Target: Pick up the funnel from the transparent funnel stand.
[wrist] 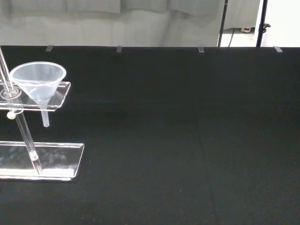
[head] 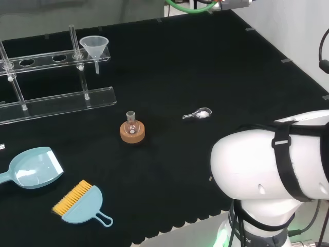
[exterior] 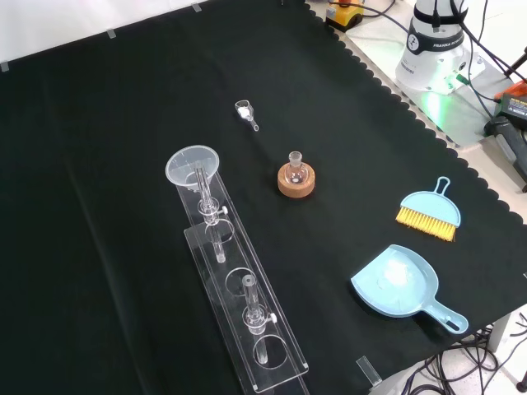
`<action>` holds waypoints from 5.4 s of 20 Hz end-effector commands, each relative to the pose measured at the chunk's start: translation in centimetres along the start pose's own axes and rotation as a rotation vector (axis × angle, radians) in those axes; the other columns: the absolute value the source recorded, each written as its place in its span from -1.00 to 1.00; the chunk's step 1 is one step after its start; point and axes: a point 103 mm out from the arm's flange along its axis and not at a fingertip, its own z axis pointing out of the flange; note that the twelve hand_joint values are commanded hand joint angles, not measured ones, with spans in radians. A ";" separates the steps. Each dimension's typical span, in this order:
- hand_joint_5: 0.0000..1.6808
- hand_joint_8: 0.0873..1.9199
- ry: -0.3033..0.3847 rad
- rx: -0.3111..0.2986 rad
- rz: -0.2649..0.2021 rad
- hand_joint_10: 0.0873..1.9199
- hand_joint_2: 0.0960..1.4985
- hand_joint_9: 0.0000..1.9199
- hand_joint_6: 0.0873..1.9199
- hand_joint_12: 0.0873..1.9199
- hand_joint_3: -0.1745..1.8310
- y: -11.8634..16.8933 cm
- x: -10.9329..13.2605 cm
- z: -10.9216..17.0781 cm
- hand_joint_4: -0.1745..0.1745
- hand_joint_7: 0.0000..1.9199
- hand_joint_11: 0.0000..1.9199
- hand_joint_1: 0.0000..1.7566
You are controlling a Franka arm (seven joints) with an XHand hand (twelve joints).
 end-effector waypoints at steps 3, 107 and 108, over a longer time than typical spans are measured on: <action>-0.92 -0.74 -0.018 -0.015 -0.003 -1.00 0.17 -0.79 -1.00 0.19 -0.64 0.2 0.3 -0.1 -0.21 -0.99 -0.99 -0.99; -0.55 -0.16 -0.050 0.216 -0.116 -0.03 0.11 -0.96 -0.69 0.39 -0.68 26.4 18.4 24.1 -0.47 -0.83 -1.00 -0.90; -0.55 -0.16 -0.053 0.217 -0.117 -0.02 0.11 -0.97 -0.69 0.38 -0.68 26.5 18.5 24.2 -0.47 -0.83 -1.00 -0.90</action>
